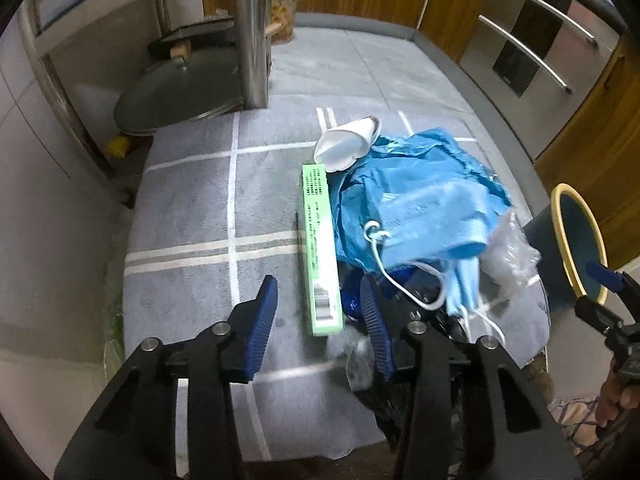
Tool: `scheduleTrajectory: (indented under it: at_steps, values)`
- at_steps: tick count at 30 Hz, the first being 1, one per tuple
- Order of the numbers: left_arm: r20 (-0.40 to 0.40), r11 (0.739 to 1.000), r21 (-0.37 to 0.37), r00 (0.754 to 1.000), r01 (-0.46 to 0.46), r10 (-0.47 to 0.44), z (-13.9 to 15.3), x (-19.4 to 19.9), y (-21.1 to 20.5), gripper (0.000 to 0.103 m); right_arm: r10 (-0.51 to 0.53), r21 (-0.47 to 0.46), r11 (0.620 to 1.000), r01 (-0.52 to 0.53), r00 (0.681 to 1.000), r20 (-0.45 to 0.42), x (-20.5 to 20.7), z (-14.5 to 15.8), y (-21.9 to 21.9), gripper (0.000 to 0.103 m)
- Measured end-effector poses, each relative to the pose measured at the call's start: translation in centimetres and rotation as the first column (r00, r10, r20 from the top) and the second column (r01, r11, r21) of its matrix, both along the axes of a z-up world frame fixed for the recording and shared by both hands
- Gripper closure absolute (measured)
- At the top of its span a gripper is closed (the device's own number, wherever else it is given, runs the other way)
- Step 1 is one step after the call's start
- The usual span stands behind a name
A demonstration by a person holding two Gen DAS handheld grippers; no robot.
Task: Collect trash
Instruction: 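Grasp the green box with the left gripper while the right grasps the clear plastic bag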
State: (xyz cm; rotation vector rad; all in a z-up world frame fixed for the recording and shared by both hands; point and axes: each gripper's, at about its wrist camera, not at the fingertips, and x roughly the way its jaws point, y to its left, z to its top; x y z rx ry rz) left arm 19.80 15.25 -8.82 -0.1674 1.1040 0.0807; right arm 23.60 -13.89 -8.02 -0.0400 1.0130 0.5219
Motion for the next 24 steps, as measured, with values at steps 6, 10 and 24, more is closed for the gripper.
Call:
scheduleTrajectory:
  at_steps: [6,10,24]
  values:
    - [-0.038,1.000,-0.029,0.999,0.000,-0.002,-1.9,2.5,0.2,0.064,0.003,-0.041,0.999,-0.004,1.000,-0.018,2.3,-2.2,1.6,0.011]
    - [-0.066,0.999,-0.052,0.998,0.002,-0.005,-3.3,3.4,0.3,0.068,0.013,-0.059,0.998,-0.015,1.000,-0.027,3.1,-3.2,2.7,0.012]
    - [-0.123,0.989,-0.142,0.992,-0.037,0.019,-5.7,3.8,2.2,0.086,0.021,-0.068,0.997,-0.027,0.996,-0.090,4.8,-5.7,3.8,0.057]
